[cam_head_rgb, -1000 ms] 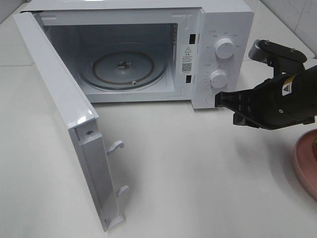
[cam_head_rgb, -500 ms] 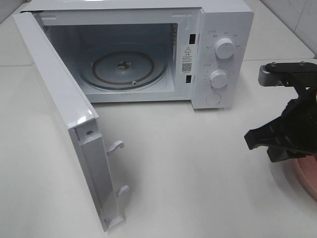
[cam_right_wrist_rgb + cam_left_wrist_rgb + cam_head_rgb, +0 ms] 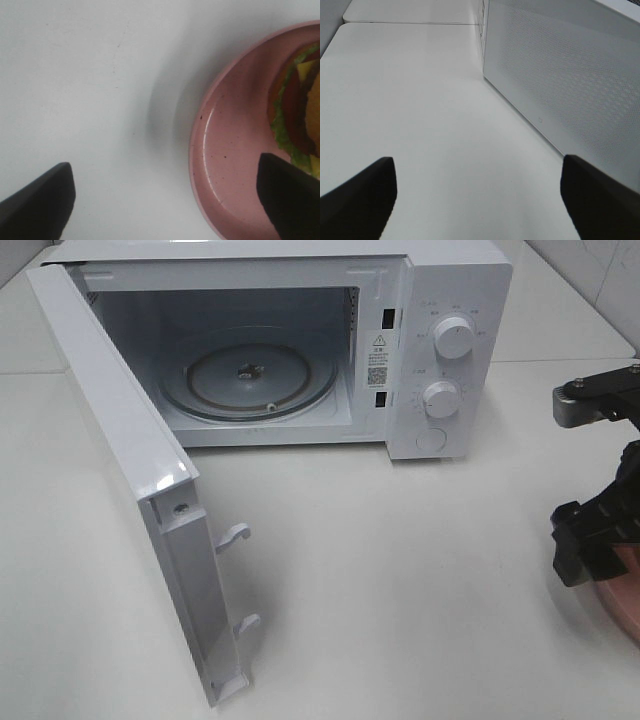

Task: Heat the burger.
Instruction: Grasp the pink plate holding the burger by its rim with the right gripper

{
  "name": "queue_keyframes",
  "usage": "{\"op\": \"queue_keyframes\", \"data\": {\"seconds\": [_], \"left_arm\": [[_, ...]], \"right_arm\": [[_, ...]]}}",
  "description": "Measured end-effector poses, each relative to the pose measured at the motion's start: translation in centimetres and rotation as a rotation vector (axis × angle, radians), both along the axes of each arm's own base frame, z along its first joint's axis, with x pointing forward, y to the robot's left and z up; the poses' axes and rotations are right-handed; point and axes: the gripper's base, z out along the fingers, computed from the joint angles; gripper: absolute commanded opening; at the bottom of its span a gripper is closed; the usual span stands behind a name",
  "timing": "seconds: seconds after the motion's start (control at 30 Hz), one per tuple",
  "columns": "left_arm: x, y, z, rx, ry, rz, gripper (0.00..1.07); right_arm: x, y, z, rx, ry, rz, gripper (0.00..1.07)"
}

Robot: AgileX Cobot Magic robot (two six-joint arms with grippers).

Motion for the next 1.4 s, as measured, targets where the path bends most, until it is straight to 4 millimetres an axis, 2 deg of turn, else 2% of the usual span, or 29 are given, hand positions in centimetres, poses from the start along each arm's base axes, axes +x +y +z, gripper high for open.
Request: {"op": "queue_keyframes", "data": {"seconds": [0.43, 0.7, 0.77, 0.87, 0.93, 1.03, 1.17, 1.4], "left_arm": [[0.0, 0.0, 0.0, 0.0, 0.0, 0.0, 0.82], [0.0, 0.0, 0.0, 0.0, 0.0, 0.0, 0.82], [0.0, 0.0, 0.0, 0.0, 0.0, 0.0, 0.82], [0.0, 0.0, 0.0, 0.0, 0.0, 0.0, 0.82], [0.0, 0.0, 0.0, 0.0, 0.0, 0.0, 0.82], [0.0, 0.0, 0.0, 0.0, 0.0, 0.0, 0.82], [0.0, 0.0, 0.0, 0.0, 0.0, 0.0, 0.82], [0.0, 0.0, 0.0, 0.0, 0.0, 0.0, 0.82]], "right_arm": [[0.5, -2.5, -0.1, -0.013, 0.002, -0.089, 0.95], [1.1, -2.6, -1.6, -0.027, 0.067, -0.096, 0.91], [1.4, -2.5, -2.7, -0.035, 0.107, -0.095, 0.89], [1.5, -2.5, -3.0, -0.036, 0.113, -0.094, 0.89], [2.0, -2.5, -4.2, -0.048, 0.134, -0.08, 0.88], [2.1, -2.5, -4.5, -0.052, 0.142, -0.077, 0.88], [2.8, -2.3, -6.5, -0.056, 0.174, -0.064, 0.86], [3.4, -2.2, -7.9, -0.065, 0.182, -0.041, 0.84]]}}
